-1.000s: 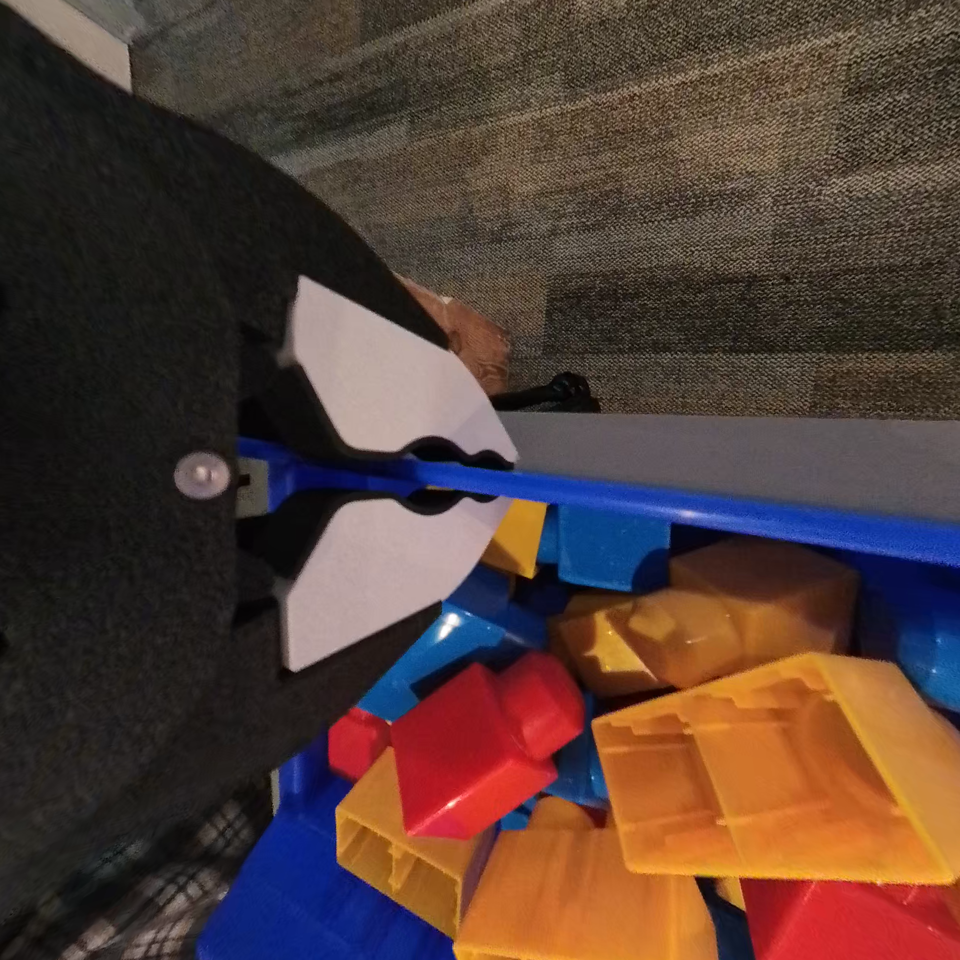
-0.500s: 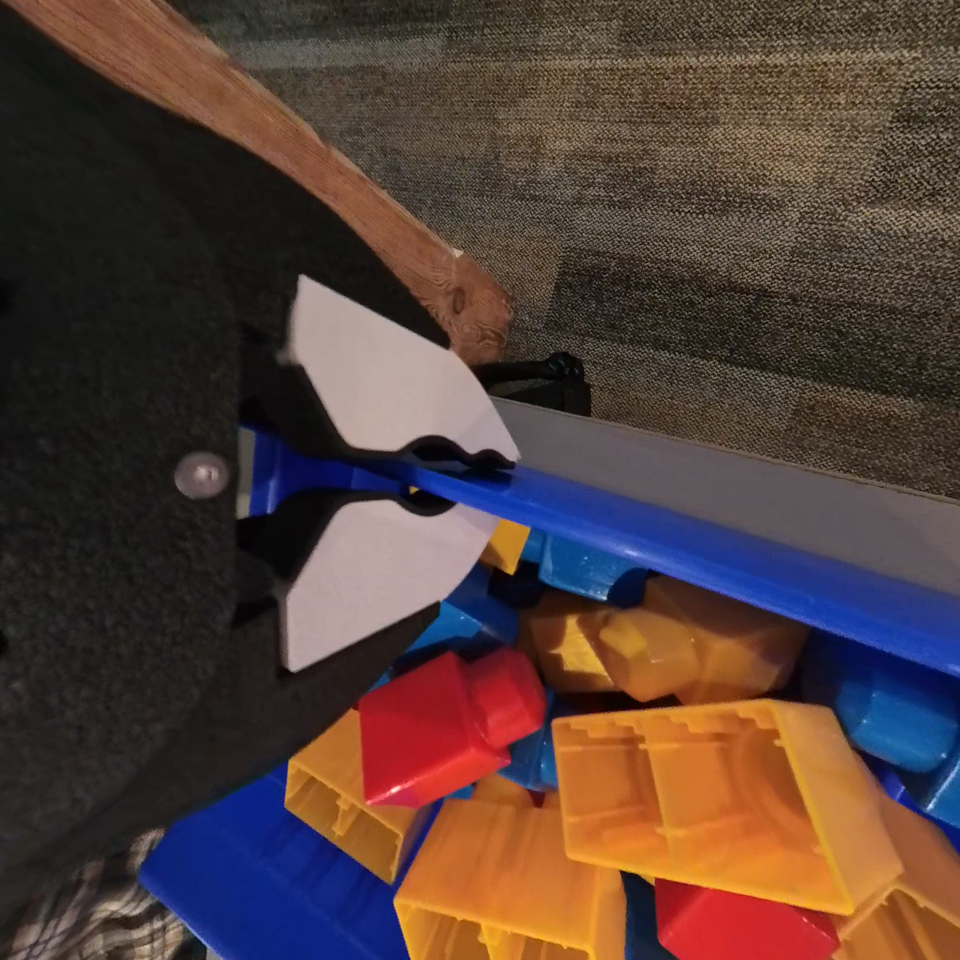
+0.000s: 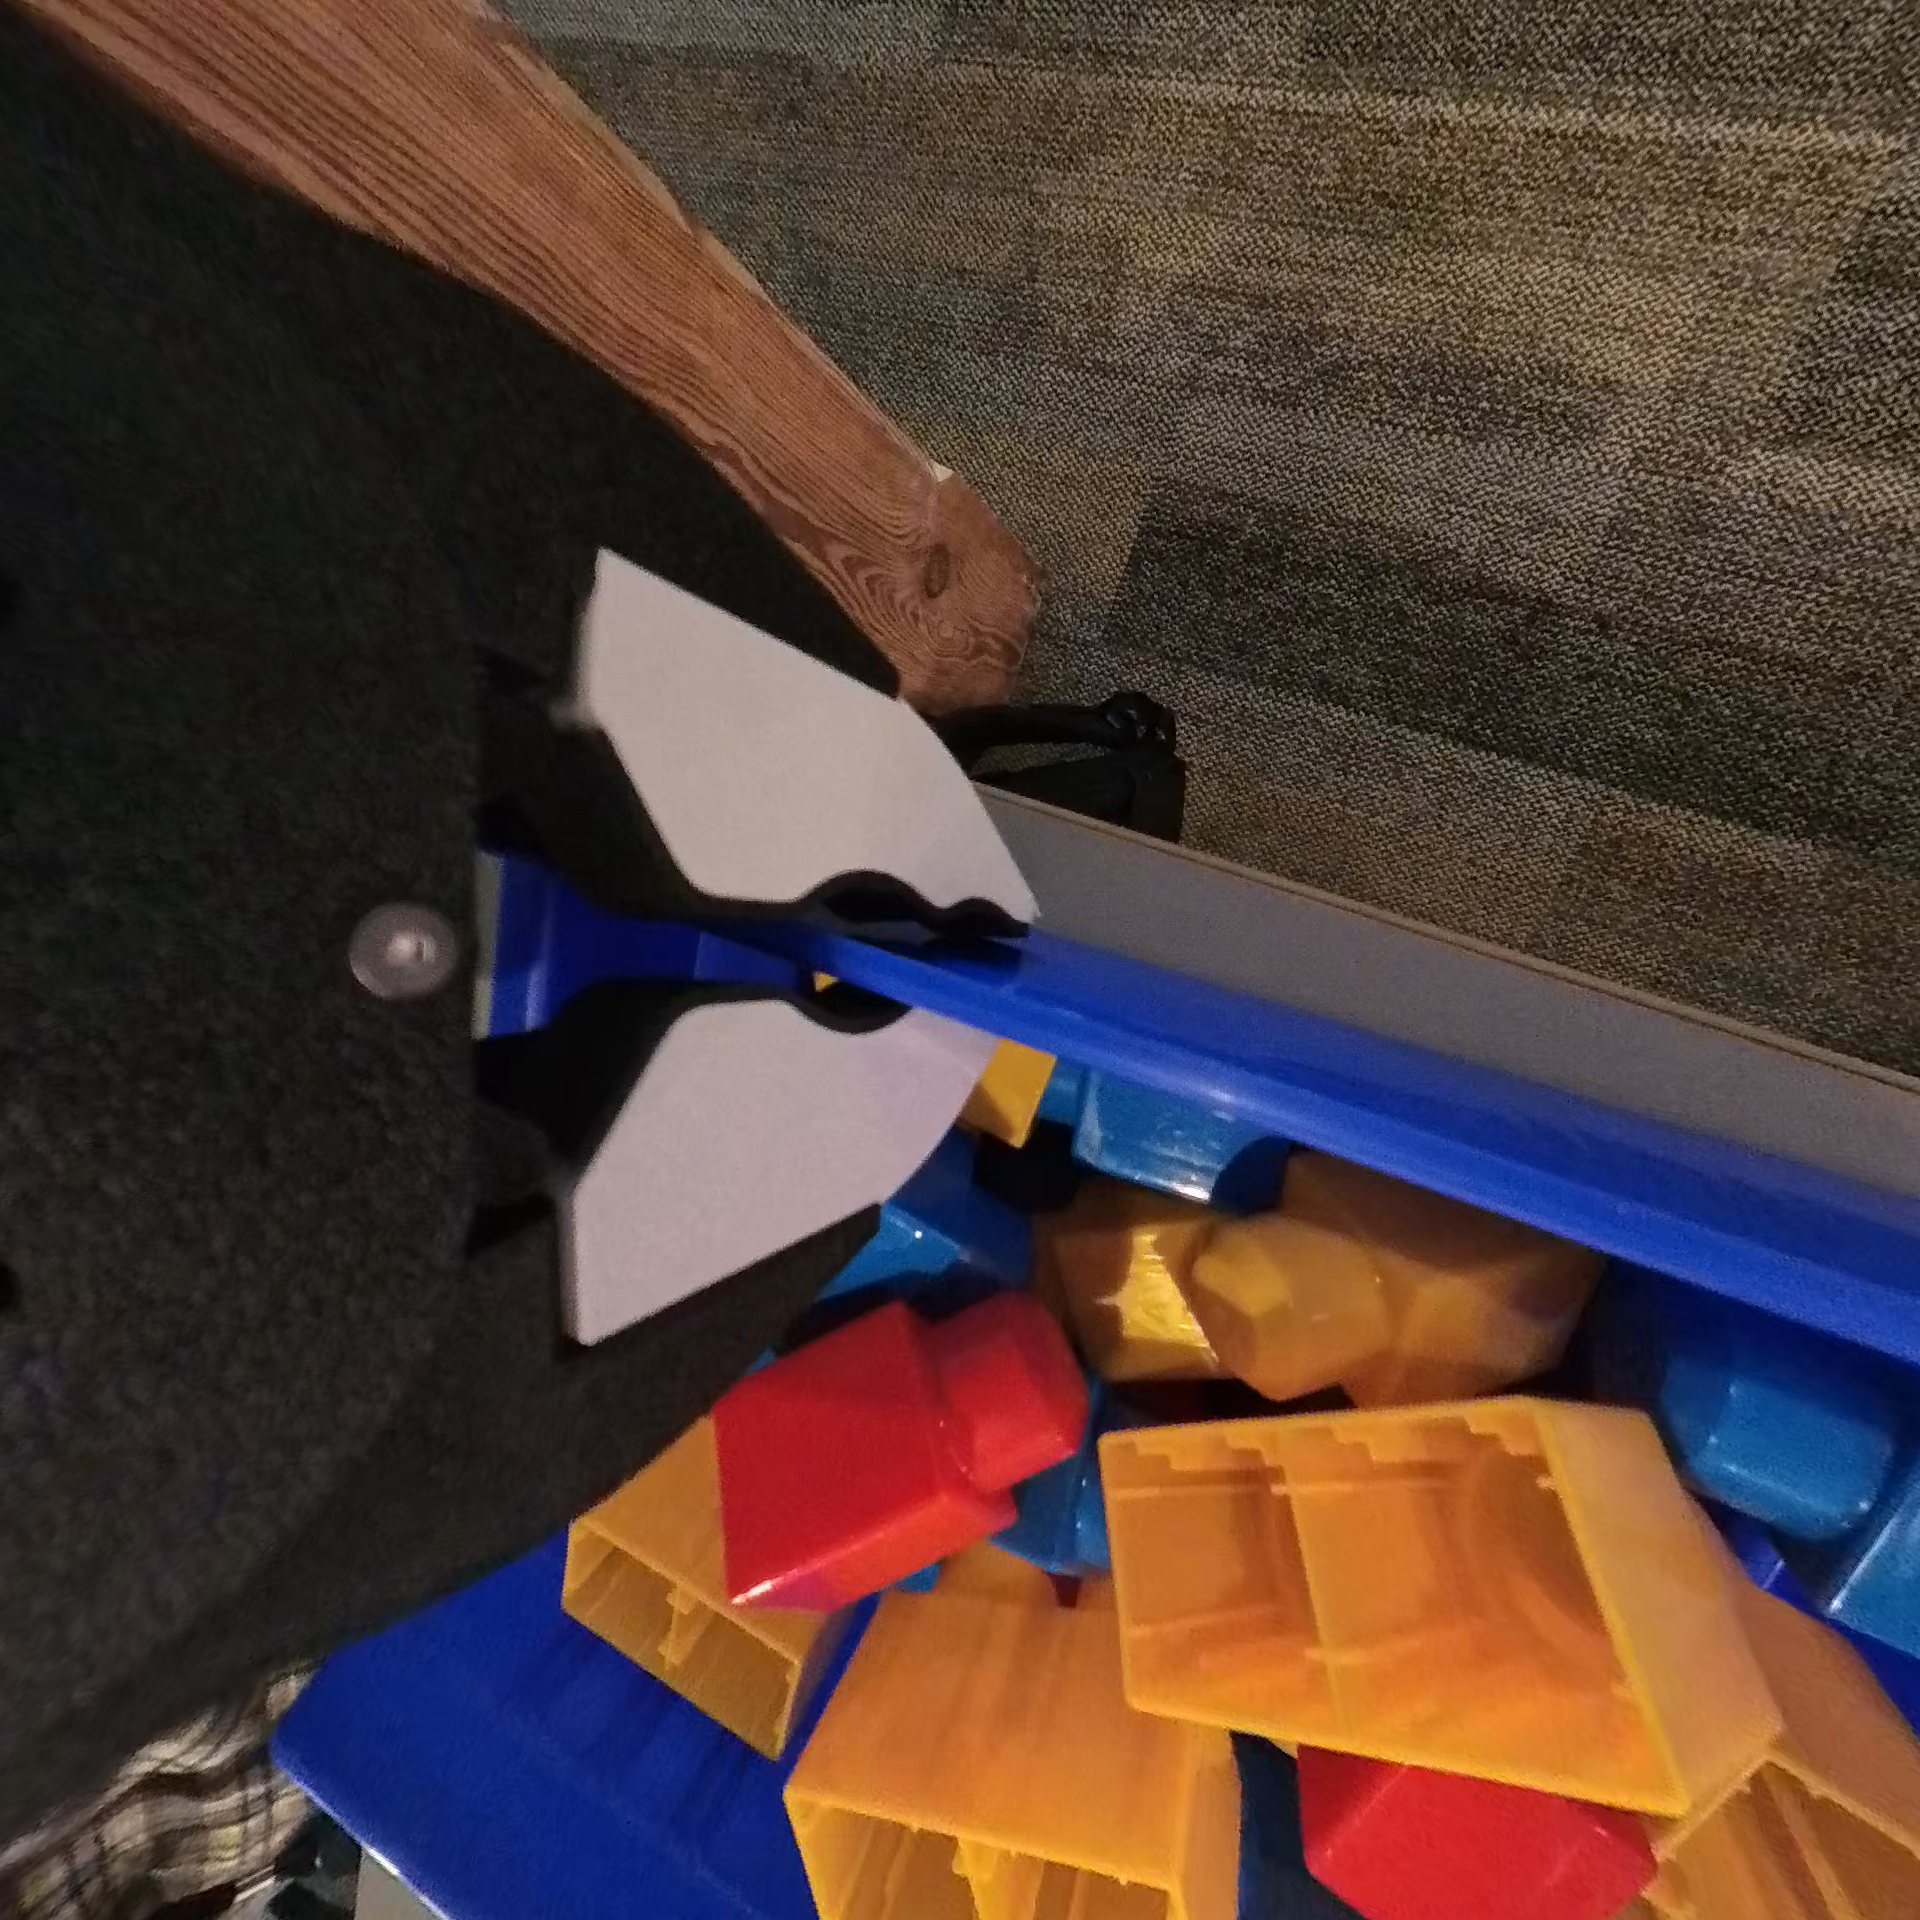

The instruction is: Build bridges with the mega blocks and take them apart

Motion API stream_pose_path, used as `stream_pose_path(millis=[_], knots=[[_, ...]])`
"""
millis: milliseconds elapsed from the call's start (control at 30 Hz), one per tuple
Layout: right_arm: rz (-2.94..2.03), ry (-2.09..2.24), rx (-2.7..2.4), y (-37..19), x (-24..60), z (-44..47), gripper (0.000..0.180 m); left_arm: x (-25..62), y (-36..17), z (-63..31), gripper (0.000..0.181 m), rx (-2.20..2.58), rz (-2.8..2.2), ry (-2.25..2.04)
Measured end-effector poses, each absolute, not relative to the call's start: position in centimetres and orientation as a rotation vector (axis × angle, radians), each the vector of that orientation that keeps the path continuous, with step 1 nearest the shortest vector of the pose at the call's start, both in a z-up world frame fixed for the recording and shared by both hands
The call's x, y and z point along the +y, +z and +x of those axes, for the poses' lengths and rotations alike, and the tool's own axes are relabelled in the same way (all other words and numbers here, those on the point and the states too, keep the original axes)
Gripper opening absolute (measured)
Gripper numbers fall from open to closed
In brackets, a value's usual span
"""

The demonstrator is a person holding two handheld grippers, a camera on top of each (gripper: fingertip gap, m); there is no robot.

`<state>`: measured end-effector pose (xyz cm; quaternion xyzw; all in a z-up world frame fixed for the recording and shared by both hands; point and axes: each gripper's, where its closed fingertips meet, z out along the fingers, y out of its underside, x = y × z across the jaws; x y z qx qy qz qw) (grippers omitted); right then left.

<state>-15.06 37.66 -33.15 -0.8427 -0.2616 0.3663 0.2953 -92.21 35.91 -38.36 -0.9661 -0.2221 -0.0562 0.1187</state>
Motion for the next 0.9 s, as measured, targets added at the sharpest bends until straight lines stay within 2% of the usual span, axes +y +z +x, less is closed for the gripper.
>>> stream_pose_path(millis=[233,333,500,600,700,767,900], knots=[[-2.246,0.968,-0.684,-33.0,37.4,-14.8,0.042,36.3,-38.4,-92.4,0.006,-0.666,-2.811,-0.166],[-2.246,0.969,-0.675,-33.1,37.6,-14.8,0.044,36.8,-37.7,-92.7,0.011,-0.660,-2.732,-0.177],[-2.245,0.901,-0.646,-32.9,38.2,-14.1,0.053,37.3,-33.7,-93.5,0.071,-0.611,-2.572,-0.132],[-2.246,0.782,-0.614,-32.9,39.0,-13.2,0.066,38.4,-27.4,-92.2,0.078,-0.475,-2.368,-0.063],[-2.261,0.602,-0.571,-33.4,40.6,-12.2,0.085,39.8,-20.2,-86.9,0.079,-0.277,-2.135,-0.048],[-2.270,0.507,-0.520,-33.7,41.7,-11.7,0.089,40.5,-17.5,-81.1,0.083,-0.146,-2.045,-0.089],[-2.308,0.455,-0.386,-35.3,43.6,-11.9,0.094,41.8,-19.1,-67.1,0.085,0.124,-2.043,-0.269]])
